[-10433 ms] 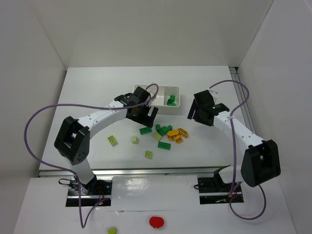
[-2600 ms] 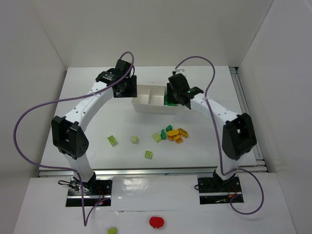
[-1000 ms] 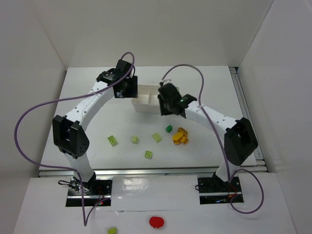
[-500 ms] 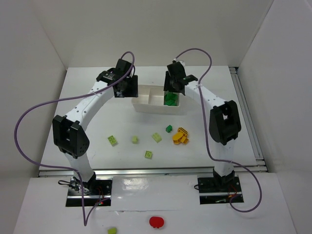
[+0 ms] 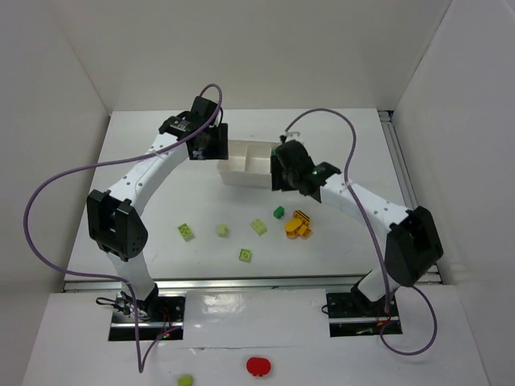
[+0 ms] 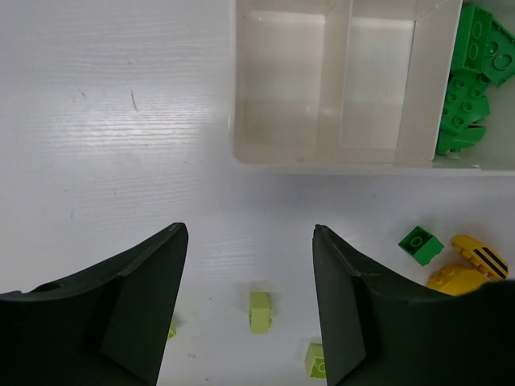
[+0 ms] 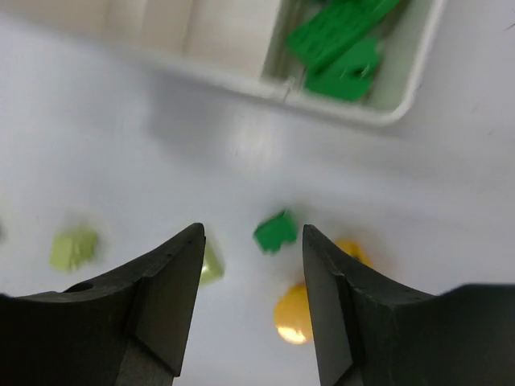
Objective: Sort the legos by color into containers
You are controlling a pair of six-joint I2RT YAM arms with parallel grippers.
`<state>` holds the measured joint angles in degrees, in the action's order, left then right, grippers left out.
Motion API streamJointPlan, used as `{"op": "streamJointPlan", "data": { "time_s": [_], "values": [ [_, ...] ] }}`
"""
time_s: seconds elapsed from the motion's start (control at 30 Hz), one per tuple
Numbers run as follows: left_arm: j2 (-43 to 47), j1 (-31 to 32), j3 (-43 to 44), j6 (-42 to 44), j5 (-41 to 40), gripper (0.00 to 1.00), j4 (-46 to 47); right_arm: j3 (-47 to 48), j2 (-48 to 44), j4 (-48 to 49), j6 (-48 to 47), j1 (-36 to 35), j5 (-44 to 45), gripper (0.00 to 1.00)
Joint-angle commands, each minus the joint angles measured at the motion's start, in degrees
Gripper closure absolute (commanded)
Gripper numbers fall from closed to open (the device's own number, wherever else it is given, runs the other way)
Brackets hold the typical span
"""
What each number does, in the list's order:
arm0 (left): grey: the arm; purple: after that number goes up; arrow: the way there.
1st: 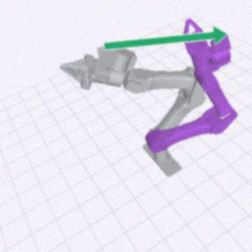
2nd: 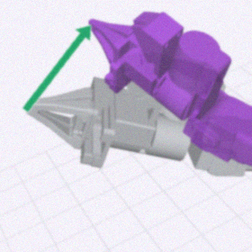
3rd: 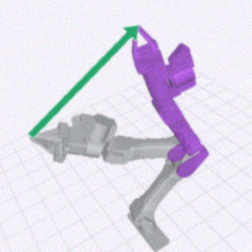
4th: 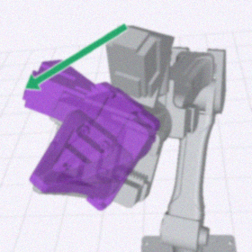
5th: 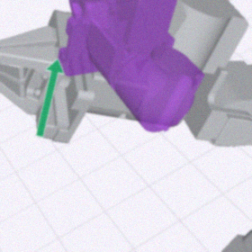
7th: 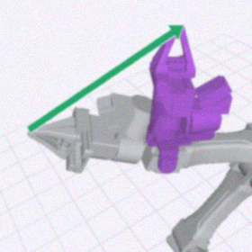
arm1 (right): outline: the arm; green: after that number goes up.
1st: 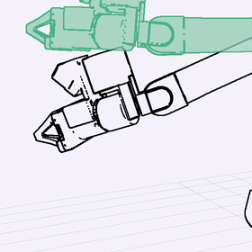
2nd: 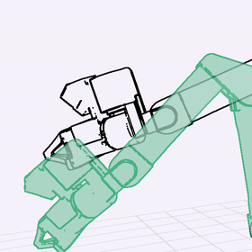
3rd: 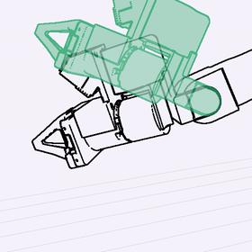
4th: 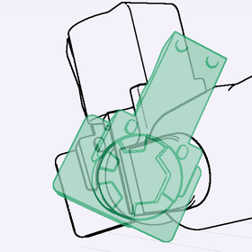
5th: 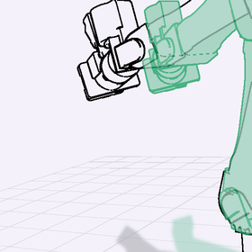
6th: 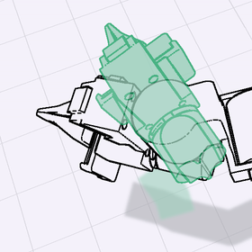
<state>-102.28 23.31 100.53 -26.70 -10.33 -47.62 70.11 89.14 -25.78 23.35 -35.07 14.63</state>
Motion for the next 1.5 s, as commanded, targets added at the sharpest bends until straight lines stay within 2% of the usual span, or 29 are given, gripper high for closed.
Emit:
{"op": "streamJointPlan", "data": {
  "time_s": [0.0, 0.03, 0.07, 0.13, 0.27, 0.37, 0.5, 0.63, 0.8, 0.83, 1.03, 1.13, 1.33, 1.47],
  "values": [
    [-0.64, -0.37, 2.48, 1.74, 0.31, 0.27, -0.02, -8.04, -3.97, -0.5, 0.2, -4.56, -0.39, 0.4],
    [-0.64, -0.37, 2.48, 1.74, -0.21, 0.27, -0.02, -9.27, -3.98, -0.5, 0.98, -4.57, -0.39, 0.34],
    [-0.64, -0.37, 2.48, 1.74, -0.22, 0.27, -0.02, -9.98, -3.98, -0.5, 0.99, -4.57, -0.39, 0.24],
    [-0.64, -0.37, 2.48, 1.74, 0.39, 0.27, -0.02, -10.52, -2.14, -0.5, 0.12, -5.1, -1.01, 0.17],
    [-0.64, -0.37, 2.48, 1.21, 0.92, 0.27, -0.02, -6.05, 6.54, -2.25, -2.77, -5.1, -0.4, 0.16],
    [-0.11, -0.37, 2.48, 1.21, 0.4, 0.27, -0.02, -5.51, 8.76, -1.12, -5.06, -5.1, 0.75, 0.16],
    [-0.11, -0.37, 2.48, 1.21, 0.4, 0.27, -0.02, -4.9, 11.48, 1.17, -7.27, -5.1, 1.97, 0.22],
    [-0.11, -0.37, 1.95, 1.21, 0.4, 0.27, -0.02, -4.36, 14.03, 2.22, -7.89, -5.1, 2.51, 0.32],
    [-0.11, -0.37, 1.95, 1.21, -0.13, 0.27, -0.02, -4.36, 13.43, 3.72, -7.36, -5.1, 1.28, 0.57],
    [-0.11, -0.37, 1.95, 1.21, -0.13, 0.27, -0.02, -4.36, 13.42, 3.2, -7.36, -5.1, 1.27, 0.59],
    [-0.11, -0.37, 1.43, 1.21, -0.66, 0.27, -0.02, 0.46, 5.09, 1.17, -6.74, -5.1, 5.31, 0.59],
    [-0.11, -0.37, 0.81, 1.21, -1.88, 0.27, -1.16, 3.8, 4.55, 0.65, -6.74, -2.73, 6.02, 0.59],
    [-0.11, -0.98, -0.94, -2.48, -5.75, 0.27, -5.02, 14.6, 13.05, 0.03, -5.69, 3.25, 7.08, 0.59],
    [2.25, -2.3, -6.73, -4.24, -6.46, 0.24, -5.73, 23.12, 18.06, -0.07, -4.11, 6.76, 4.88, 0.58]
  ]
}}
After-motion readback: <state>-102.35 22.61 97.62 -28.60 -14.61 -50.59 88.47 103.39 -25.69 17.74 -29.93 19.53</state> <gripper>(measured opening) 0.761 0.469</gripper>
